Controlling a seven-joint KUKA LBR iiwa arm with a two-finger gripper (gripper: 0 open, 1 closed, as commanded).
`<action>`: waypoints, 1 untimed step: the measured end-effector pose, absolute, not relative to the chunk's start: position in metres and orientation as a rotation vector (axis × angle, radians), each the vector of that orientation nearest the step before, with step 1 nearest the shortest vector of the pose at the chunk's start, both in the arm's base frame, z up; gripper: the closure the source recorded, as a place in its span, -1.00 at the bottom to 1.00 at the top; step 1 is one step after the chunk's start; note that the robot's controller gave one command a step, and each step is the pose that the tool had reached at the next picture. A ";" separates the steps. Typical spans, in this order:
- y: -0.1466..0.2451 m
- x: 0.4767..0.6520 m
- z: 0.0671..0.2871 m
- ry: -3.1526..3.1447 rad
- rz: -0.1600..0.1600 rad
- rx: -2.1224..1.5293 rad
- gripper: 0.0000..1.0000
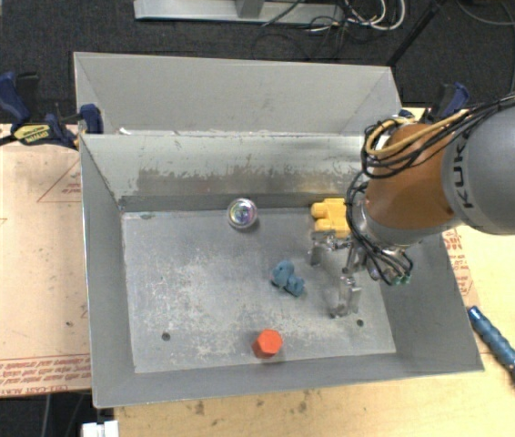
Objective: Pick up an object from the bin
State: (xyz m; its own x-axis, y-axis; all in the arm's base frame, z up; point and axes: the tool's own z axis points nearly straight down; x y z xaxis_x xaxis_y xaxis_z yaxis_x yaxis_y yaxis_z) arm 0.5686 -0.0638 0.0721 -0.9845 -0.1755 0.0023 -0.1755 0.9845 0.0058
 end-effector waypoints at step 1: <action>0.004 0.571 0.078 -3.101 -0.006 0.517 -1.00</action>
Offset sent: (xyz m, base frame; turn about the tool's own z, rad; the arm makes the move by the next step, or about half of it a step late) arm 0.0020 0.0630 0.0067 -0.1499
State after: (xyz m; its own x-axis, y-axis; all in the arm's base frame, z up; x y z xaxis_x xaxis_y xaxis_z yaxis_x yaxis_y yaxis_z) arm 0.5710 0.0037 0.0784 -0.9460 -0.3242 -0.0025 -0.3242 0.9460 0.0035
